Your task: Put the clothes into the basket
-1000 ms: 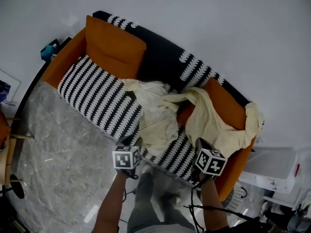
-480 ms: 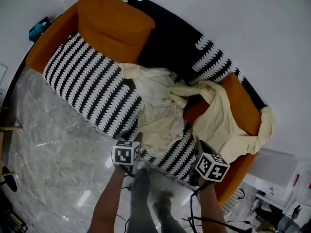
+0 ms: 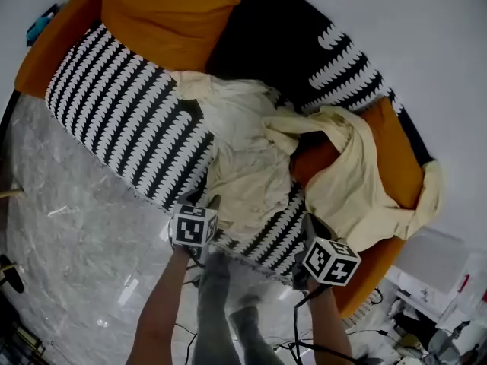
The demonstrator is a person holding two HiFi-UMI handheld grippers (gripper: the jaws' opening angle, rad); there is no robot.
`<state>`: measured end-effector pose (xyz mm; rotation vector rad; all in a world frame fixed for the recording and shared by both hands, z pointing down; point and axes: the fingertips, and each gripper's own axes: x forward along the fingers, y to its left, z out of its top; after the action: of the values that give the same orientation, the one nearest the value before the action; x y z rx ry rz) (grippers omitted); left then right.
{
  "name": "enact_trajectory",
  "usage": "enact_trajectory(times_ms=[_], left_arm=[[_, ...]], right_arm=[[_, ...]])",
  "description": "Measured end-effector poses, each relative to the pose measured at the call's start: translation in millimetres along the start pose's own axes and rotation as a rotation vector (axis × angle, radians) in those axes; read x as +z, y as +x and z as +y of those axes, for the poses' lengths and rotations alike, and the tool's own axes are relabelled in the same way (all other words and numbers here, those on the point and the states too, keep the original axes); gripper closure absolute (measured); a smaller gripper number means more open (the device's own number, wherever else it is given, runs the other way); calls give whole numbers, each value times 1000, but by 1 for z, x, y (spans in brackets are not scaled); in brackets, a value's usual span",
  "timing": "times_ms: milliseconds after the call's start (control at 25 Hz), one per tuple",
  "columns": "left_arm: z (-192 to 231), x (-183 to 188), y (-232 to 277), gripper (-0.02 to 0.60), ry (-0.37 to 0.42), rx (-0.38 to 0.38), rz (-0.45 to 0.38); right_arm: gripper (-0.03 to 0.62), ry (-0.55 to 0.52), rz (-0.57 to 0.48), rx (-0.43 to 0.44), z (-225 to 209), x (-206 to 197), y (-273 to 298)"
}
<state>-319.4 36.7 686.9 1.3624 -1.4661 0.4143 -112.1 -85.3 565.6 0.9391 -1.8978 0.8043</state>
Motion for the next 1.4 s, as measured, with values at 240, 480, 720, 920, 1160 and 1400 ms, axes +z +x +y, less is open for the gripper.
enact_trajectory(times_ms=[240,480,720,920,1160,1400], left_arm=[[10,-2,29,390,82,-22,60],[1,-11,50,390,110,-51,87],[9,-13,69,385,172,-12,100],[7,-14,79,385,188,17,59],[4,-18,81,501,206,47,59],[2,-20,89,529,197,59,60]], right_arm=[[591,32,29,-11,-7,-14,17],[591,47,39,-30,-16,-27,14],[591,70,33,-23,-34,-38,21],[591,85,27,-33,-44,-54,20],[591,111,23,-13,-43,-75,18],[591,121,18,-35,-57,-82,13]])
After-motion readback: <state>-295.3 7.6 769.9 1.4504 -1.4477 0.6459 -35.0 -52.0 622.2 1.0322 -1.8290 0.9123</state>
